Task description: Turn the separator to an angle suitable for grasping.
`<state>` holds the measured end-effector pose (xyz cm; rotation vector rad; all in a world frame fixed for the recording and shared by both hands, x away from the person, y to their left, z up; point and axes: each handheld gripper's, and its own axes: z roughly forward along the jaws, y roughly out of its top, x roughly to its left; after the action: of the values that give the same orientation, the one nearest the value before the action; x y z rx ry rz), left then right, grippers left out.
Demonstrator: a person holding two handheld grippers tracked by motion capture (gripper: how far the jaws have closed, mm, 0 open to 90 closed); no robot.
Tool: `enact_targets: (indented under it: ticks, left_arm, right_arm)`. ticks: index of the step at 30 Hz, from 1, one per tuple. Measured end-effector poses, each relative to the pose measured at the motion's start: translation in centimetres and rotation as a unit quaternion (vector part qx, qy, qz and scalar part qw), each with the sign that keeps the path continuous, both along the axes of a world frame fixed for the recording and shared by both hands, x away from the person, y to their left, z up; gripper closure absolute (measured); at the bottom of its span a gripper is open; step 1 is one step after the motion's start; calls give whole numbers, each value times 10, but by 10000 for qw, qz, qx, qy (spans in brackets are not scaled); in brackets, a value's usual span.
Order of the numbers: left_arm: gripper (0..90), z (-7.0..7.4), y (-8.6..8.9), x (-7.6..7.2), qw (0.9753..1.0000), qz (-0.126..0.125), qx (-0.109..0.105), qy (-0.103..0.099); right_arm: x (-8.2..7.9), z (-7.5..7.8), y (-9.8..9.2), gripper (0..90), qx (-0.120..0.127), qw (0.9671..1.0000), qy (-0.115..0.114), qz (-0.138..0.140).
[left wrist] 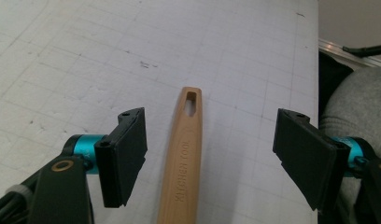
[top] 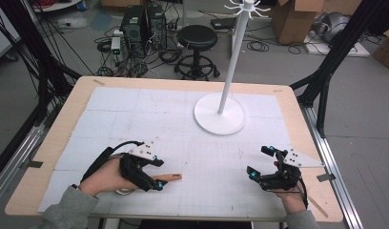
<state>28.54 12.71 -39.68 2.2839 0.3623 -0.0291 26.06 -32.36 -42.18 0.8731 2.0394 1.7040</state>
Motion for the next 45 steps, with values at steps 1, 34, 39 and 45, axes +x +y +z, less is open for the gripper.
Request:
enact_targets:
  ticks: [1, 34, 39, 45]
  left_arm:
    - [235, 1, 0, -1, 10000, -51, -9, -13]
    - [246, -1, 23, -7, 9973, -478, 536, -169]
    - [247, -4, 22, -6, 9968, -485, 613, -137]
    - [270, -8, 22, -1, 9958, -521, 747, -27]
  right_arm:
    - [0, 0, 0, 6, -7, 10000, 13, -10]
    - [1, -1, 11, 6, -113, 9997, 78, 178]
    - [1, 0, 13, 6, -128, 9996, 48, 246]
    - [1, -1, 11, 6, -110, 9996, 93, 246]
